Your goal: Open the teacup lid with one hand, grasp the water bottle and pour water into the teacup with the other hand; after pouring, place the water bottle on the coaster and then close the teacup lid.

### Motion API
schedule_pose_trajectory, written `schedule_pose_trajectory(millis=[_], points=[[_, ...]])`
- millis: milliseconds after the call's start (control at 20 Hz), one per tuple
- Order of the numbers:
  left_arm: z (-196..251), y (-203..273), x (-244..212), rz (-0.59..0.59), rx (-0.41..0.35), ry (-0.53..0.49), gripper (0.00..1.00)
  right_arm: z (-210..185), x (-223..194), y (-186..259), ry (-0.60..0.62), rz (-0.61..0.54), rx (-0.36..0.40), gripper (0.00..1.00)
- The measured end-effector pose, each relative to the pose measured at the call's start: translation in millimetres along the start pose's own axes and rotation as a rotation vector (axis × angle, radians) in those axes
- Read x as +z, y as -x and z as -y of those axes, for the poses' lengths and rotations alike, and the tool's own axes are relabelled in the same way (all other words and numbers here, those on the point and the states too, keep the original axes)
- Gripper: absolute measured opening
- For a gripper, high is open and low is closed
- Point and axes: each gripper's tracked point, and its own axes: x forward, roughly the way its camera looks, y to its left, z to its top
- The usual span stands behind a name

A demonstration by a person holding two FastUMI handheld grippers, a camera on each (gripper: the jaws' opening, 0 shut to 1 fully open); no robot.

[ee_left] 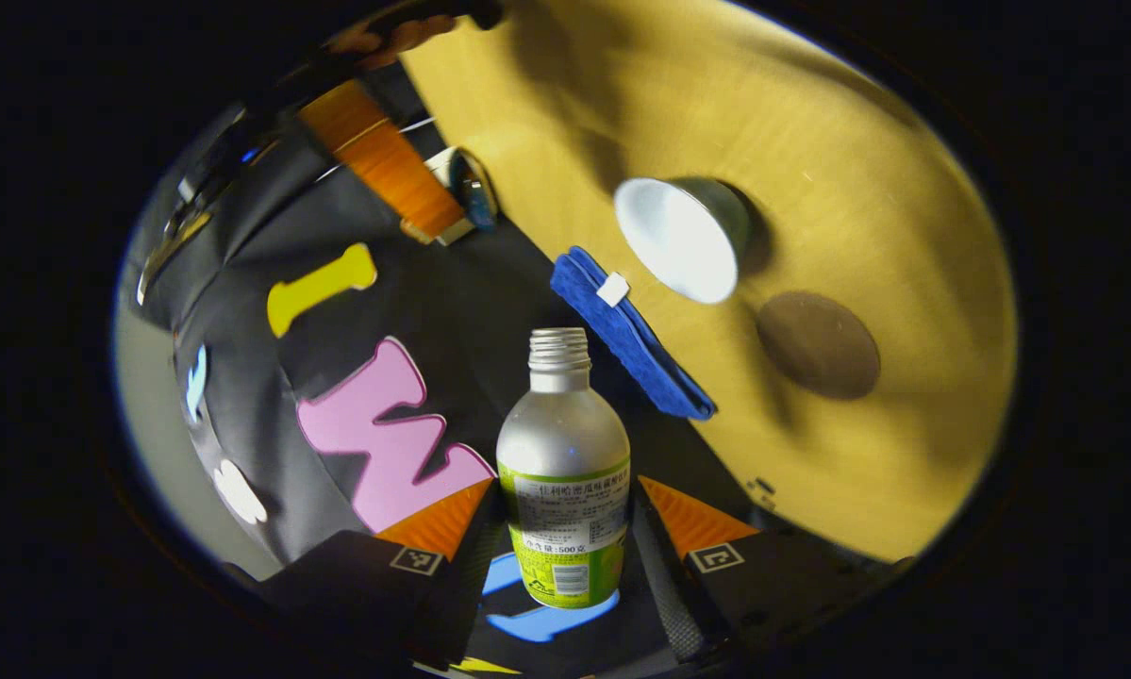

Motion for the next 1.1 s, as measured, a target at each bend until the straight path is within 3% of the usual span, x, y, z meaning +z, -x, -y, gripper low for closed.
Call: schedule_pose_trajectory(millis=[350, 550, 750, 950, 1100], points=[[11, 18, 41, 0.116, 0.071, 1.039, 0.78, 5, -4, -2, -0.020, -0.009, -0.005, 0.31], [3, 20, 44, 0.213, 0.067, 1.465, 0.78, 3, -7, -3, -0.028, -0.019, 0.001, 0.31], [2, 10, 46, 0.280, 0.098, 1.772, 0.79, 2, -9, -4, -0.031, -0.023, 0.006, 0.31], [18, 4, 58, 0.242, 0.051, 1.924, 0.78, 3, -8, -4, -0.030, -0.021, 0.002, 0.31], [23, 8, 63, 0.223, 0.010, 1.967, 0.78, 1, -10, -4, -0.035, -0.025, 0.009, 0.31]])
